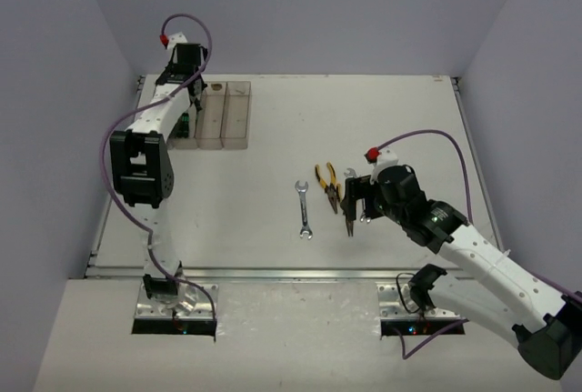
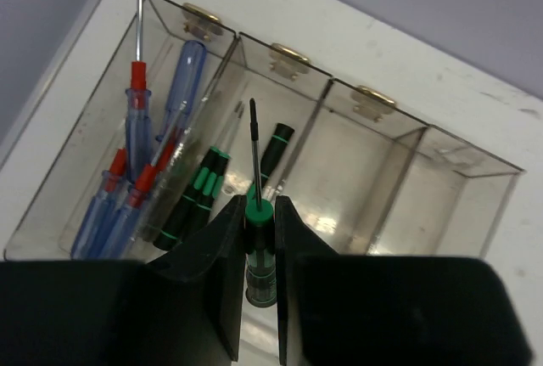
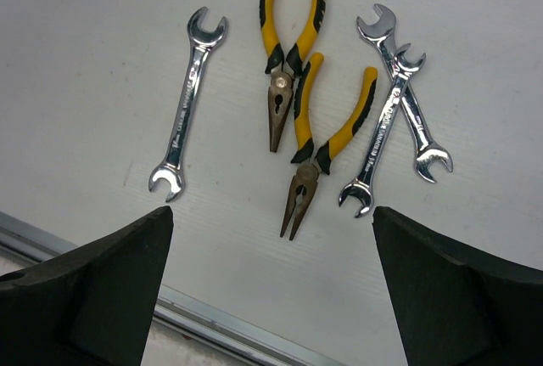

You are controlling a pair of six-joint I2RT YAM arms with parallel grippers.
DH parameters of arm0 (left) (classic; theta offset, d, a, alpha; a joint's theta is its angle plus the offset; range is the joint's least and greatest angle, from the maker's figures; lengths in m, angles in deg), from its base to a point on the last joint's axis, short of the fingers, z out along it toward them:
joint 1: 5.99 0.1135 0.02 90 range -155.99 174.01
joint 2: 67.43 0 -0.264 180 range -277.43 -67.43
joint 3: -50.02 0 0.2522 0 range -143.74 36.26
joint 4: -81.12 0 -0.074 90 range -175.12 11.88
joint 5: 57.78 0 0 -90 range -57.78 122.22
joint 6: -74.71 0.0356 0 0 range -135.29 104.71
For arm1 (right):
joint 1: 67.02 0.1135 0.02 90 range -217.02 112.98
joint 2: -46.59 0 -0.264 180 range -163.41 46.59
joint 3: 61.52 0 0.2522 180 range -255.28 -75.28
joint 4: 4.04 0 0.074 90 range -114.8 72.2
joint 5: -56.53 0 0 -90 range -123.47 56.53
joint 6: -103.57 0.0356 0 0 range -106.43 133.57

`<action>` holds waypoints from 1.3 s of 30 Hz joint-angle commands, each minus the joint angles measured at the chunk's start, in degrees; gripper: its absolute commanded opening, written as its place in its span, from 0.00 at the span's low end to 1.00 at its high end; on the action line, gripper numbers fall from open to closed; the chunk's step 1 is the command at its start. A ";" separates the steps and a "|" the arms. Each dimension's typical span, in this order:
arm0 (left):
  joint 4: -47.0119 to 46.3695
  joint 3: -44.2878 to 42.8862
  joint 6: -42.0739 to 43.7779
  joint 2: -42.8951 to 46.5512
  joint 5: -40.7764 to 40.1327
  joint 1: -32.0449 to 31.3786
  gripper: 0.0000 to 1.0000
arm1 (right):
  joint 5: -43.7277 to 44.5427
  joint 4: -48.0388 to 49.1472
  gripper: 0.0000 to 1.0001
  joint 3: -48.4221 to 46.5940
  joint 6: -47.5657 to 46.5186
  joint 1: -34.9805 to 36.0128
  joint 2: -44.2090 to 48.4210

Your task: Sort the tools into containers

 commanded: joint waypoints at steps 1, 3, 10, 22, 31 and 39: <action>0.72 -5.31 8.21 -2.29 -4.44 2.90 0.00 | -1.16 1.74 0.99 0.43 -0.58 -0.25 0.32; -0.04 -4.91 8.69 -2.74 -3.97 3.43 0.00 | -2.34 1.96 0.99 0.74 -0.75 -0.26 0.47; -1.98 -4.56 13.91 -6.57 -2.69 3.54 0.00 | -5.31 2.96 0.99 1.48 -0.92 -0.27 0.34; 5.18 -9.19 6.72 -1.51 2.12 1.00 0.70 | -2.79 3.29 0.99 1.77 -0.98 -0.30 -1.88; 7.36 13.09 -10.49 36.16 -1.66 -13.94 1.00 | 1.58 1.75 0.99 0.29 -0.42 -0.24 -8.22; 4.40 48.60 -7.41 72.53 14.92 -14.13 1.00 | 6.28 -3.06 0.66 -5.67 0.01 -0.41 -19.36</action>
